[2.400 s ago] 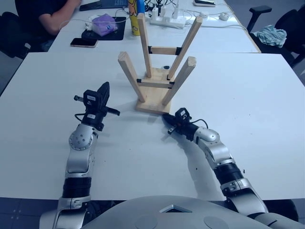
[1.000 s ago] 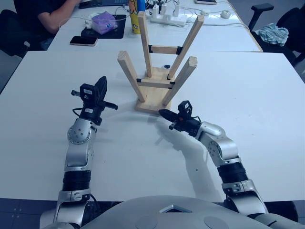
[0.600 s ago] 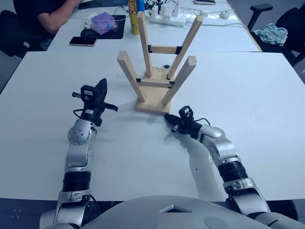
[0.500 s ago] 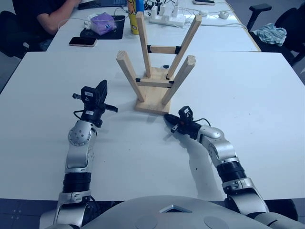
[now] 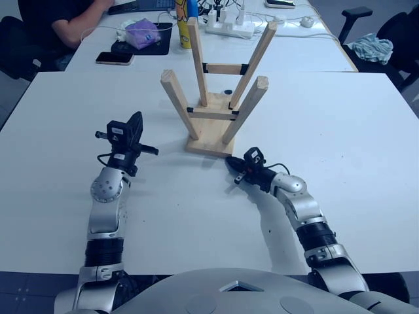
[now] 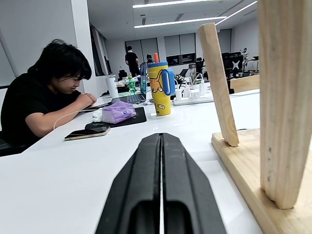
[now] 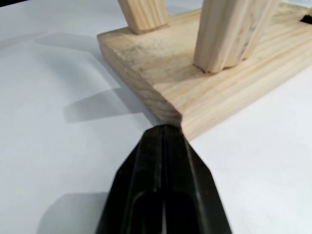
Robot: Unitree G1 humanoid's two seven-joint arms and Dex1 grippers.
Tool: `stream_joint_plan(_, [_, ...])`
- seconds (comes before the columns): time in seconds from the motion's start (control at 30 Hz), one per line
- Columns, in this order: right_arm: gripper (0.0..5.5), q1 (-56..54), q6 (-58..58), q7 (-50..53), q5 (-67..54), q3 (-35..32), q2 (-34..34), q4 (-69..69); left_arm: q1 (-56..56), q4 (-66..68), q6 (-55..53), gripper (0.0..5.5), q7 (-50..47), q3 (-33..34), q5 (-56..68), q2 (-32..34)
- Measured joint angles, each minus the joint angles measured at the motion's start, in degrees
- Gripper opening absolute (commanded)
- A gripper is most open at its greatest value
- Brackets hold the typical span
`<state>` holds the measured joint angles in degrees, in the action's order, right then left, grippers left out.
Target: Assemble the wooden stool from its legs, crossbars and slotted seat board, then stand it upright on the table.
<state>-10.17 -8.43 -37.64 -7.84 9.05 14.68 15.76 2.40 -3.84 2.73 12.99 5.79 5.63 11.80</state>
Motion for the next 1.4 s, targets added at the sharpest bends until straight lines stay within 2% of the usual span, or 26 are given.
stream_joint_plan(0.1, [0.00,2.3,-7.1,-3.4,-4.1,-0.7,1.9,-7.8,-0.1,-0.1,-0.1,0.01,-0.1,0.1,0.0,0.1])
stream_joint_plan(0.27, [0.00,7.2,-14.2,-8.4,-5.1,2.5,6.4,-15.9,0.0,-0.2,-1.3,0.01,0.0,-0.1,0.0,0.1])
stream_joint_plan(0.4, [0.00,7.3,-14.6,-6.1,-6.2,-3.6,8.8,-15.2,1.7,0.3,-4.5,0.01,-0.7,-0.2,-0.3,0.3])
stream_joint_plan(0.57, [0.00,2.0,-6.7,5.2,-4.7,-10.2,5.4,-10.6,10.4,5.8,-10.9,0.01,-0.9,-1.8,-1.3,0.6])
stream_joint_plan(0.8, [0.00,-2.3,-3.4,11.2,-3.9,-8.3,-3.1,-11.4,20.6,10.3,-14.8,0.01,4.7,-7.0,-1.1,0.0])
stream_joint_plan(1.0, [0.00,-2.8,-3.8,11.9,-3.9,-8.0,-4.5,-12.2,20.3,7.4,-18.6,0.01,6.9,-9.0,-0.1,-0.3])
stream_joint_plan(1.23, [0.00,-5.4,-4.1,11.5,-4.1,-10.0,-2.4,-11.2,16.8,0.9,-22.4,0.01,7.5,-11.1,0.5,-1.0])
stream_joint_plan(1.4, [0.00,-3.4,-6.2,9.5,-5.9,-9.8,-1.7,-14.3,13.9,-2.4,-24.2,0.01,7.3,-11.1,0.7,-0.9])
